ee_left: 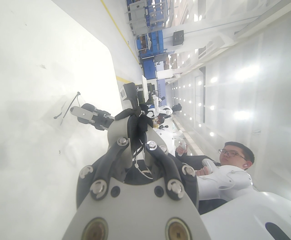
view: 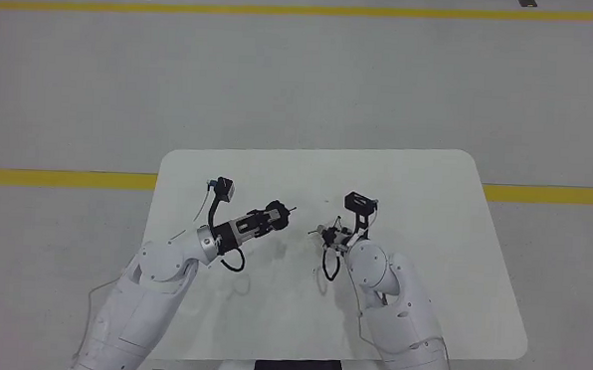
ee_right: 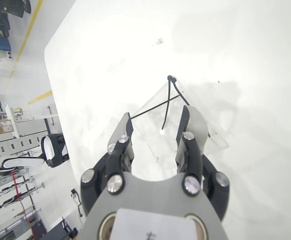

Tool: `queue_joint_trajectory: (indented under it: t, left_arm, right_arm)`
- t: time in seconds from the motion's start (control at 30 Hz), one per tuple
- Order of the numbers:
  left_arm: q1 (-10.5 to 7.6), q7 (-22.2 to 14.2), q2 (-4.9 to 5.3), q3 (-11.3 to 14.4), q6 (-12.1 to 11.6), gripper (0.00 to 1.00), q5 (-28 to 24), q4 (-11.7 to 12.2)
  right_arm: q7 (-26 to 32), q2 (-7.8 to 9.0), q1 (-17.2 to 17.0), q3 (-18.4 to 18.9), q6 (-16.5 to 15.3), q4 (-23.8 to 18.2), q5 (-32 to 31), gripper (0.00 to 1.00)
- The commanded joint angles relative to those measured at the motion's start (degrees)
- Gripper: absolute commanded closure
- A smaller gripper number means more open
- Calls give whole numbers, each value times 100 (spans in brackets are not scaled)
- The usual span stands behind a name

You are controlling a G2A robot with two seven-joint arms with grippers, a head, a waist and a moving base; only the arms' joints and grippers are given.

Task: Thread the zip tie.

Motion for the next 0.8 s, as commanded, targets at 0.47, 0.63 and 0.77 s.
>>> queue_joint_trajectory:
  t: [0.47,0.63,0.77]
  left_arm:
    - [0,0,0,0,0,100,0,0]
    - [0,0,0,0,0,100,0,0]
    - [0,0,0,0,0,100,0,0]
  right_arm:
    - [121,-347,191,211,0,389,-314,66]
    - [137,-415,242,261,0,512,-374,74]
    - [165,-455,265,306,0,565,-413,79]
